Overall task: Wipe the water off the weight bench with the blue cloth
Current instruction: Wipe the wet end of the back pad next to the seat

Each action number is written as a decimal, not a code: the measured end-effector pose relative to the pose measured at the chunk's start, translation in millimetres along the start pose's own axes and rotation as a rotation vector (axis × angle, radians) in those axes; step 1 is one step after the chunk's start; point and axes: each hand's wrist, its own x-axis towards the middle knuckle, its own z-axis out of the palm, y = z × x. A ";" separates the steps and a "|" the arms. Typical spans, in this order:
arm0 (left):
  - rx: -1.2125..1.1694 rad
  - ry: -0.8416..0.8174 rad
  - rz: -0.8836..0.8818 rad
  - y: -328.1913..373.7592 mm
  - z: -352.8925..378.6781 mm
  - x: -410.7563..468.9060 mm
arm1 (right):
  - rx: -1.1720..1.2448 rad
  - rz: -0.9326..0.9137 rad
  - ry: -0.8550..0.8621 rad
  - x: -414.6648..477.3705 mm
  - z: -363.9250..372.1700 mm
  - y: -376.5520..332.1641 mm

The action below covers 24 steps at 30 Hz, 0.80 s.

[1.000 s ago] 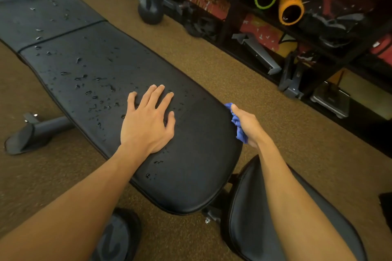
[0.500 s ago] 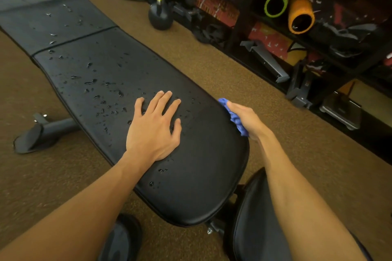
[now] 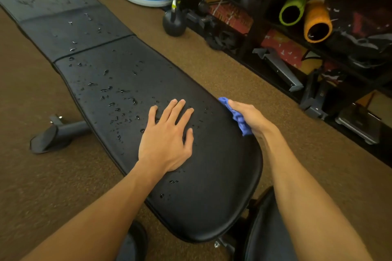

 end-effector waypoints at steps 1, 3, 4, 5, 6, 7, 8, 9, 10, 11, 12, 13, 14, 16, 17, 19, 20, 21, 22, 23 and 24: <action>-0.003 -0.004 -0.001 0.0 0.3 0.3 | 0.005 0.048 -0.013 -0.5 -9.1 10.3; -0.005 -0.008 0.001 -0.2 0.7 0.6 | -0.036 0.145 0.000 11.1 -17.4 22.0; -0.006 -0.007 0.001 -0.1 0.9 0.4 | -0.056 0.146 0.001 19.2 -17.8 23.1; -0.007 -0.007 0.001 0.0 0.8 0.4 | -0.093 0.128 -0.001 22.4 -11.8 15.2; -0.008 -0.009 0.002 -0.2 0.4 0.5 | -0.137 0.108 0.021 23.5 0.1 2.8; -0.010 -0.011 0.002 -0.1 0.3 0.7 | -0.200 0.108 0.037 21.6 13.2 -13.7; -0.010 -0.011 0.000 0.1 0.5 0.5 | -0.235 0.081 0.024 14.8 22.3 -27.1; -0.009 -0.011 -0.003 0.2 0.7 0.5 | -0.243 0.041 0.001 10.3 28.0 -36.9; -0.009 -0.012 -0.003 0.5 0.7 0.8 | -0.247 0.005 -0.014 13.0 31.9 -42.5; -0.008 -0.014 -0.002 0.5 0.9 1.1 | -0.257 -0.033 -0.026 14.3 36.3 -48.1; -0.006 -0.015 -0.002 0.3 1.5 1.1 | -0.253 -0.062 -0.034 14.5 42.4 -52.5; -0.005 -0.014 -0.003 0.2 1.8 1.2 | -0.219 -0.065 -0.036 15.5 46.9 -56.4; -0.006 -0.015 -0.003 0.0 1.9 1.2 | -0.201 -0.055 -0.031 16.2 47.4 -56.1; -0.011 -0.018 -0.004 0.1 1.7 0.6 | -0.195 0.015 -0.005 27.3 36.3 -44.2; -0.013 -0.018 -0.005 0.2 2.0 0.4 | -0.193 0.039 -0.015 29.1 23.7 -33.1; -0.020 -0.014 -0.007 0.0 2.4 0.8 | -0.199 0.159 -0.028 30.4 9.9 -17.5; -0.023 -0.012 -0.005 0.0 2.4 0.7 | -0.189 0.199 -0.018 35.1 5.2 -11.9; -0.025 -0.009 -0.003 0.1 2.4 0.6 | -0.164 0.209 -0.013 42.0 3.3 -9.6; -0.025 -0.007 -0.003 0.2 2.5 0.3 | -0.171 0.188 -0.003 43.9 10.2 -14.6; -0.026 -0.006 -0.004 0.1 2.6 0.4 | -0.201 0.186 0.016 43.3 20.4 -24.3; -0.028 -0.007 -0.004 -0.1 2.6 0.7 | -0.245 0.178 0.018 35.6 34.7 -42.4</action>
